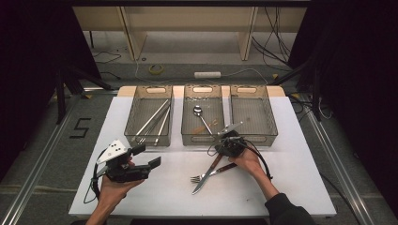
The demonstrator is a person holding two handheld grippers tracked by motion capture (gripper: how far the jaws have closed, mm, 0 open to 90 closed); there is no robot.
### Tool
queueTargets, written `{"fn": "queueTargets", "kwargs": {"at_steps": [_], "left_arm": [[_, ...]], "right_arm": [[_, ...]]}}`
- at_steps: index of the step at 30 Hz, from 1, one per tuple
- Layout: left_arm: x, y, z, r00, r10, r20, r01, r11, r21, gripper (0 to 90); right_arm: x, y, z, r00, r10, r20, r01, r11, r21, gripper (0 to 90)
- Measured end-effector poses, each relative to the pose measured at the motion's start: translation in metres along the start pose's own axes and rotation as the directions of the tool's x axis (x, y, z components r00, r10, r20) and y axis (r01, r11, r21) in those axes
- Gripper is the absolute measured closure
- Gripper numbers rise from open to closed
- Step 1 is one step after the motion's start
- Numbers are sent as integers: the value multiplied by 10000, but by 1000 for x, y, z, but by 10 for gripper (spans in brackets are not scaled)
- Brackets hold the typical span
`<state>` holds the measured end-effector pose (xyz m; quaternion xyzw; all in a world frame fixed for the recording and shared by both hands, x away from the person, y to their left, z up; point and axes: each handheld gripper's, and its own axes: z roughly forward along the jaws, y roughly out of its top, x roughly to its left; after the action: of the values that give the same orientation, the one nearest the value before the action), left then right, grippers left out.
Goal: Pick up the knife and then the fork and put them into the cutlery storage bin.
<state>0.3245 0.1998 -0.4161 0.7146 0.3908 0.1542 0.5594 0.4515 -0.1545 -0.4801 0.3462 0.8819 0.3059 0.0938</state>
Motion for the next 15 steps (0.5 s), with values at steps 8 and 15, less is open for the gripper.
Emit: {"fn": "queueTargets", "kwargs": {"at_steps": [8, 15], "left_arm": [[-1, 0, 1, 9999, 105, 87, -106, 9999, 86, 186], [-2, 0, 2, 9997, 161, 159, -163, 9998, 124, 187]], "right_arm": [[1, 0, -3, 10000, -50, 21, 49, 9995, 305, 900], [2, -5, -12, 10000, -6, -29, 8, 9960, 897, 900]]}}
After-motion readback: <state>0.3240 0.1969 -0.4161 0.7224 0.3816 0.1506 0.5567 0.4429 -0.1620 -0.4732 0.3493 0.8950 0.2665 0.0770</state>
